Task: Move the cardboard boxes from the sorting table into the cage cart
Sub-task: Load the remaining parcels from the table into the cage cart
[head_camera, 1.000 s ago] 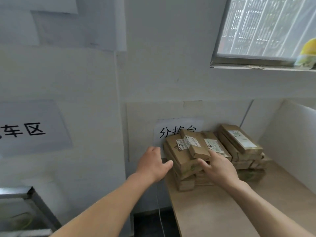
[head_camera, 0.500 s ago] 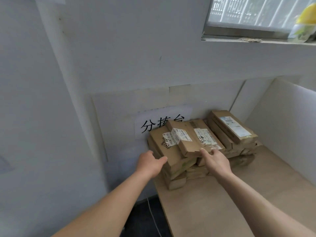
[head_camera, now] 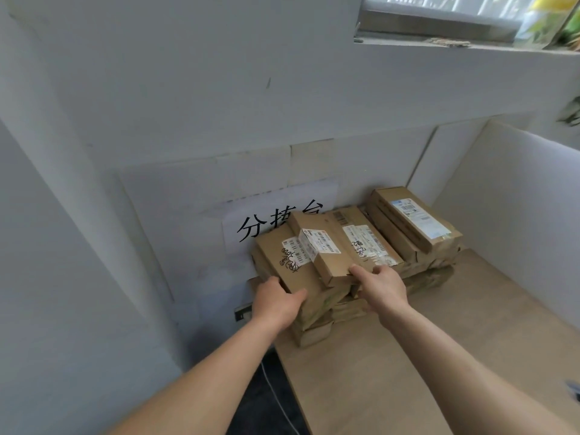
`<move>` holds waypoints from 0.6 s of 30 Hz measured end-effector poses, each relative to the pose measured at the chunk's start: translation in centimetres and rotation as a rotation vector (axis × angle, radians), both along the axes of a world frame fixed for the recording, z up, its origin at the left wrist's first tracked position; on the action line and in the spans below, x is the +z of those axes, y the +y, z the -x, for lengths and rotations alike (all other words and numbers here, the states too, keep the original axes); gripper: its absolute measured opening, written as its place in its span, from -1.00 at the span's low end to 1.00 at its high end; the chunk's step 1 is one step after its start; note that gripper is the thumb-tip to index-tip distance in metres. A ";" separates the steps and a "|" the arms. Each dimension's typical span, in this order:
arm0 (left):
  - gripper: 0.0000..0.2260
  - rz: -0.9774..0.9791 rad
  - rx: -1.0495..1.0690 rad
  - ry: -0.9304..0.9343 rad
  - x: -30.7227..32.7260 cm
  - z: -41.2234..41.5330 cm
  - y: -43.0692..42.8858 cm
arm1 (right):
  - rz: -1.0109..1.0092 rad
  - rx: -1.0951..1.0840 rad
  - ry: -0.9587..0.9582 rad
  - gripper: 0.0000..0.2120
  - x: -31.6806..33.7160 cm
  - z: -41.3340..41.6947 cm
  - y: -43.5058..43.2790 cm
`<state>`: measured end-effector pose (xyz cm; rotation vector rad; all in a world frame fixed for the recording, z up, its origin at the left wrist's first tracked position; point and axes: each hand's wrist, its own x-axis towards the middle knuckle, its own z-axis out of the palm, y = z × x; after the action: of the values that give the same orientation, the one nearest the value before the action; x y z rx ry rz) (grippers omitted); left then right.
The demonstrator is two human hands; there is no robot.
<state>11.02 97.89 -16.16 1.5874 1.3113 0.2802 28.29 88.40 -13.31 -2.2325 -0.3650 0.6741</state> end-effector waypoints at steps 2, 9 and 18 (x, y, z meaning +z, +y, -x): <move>-0.59 0.004 0.010 -0.014 0.2 0.1 -0.1 | -0.058 -0.052 0.056 -0.23 -0.3 0.0 0.2; -0.74 0.023 0.032 -0.104 0.4 0.6 -0.4 | -0.182 -0.099 0.168 -0.59 0.7 1.6 0.8; -0.44 0.078 0.037 -0.166 0.3 1.0 -0.5 | -0.253 -0.050 0.169 -0.41 -0.6 2.4 1.0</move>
<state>10.02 97.40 -15.83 1.4447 1.2097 0.3714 25.87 89.41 -13.86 -1.9242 -0.2909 0.7410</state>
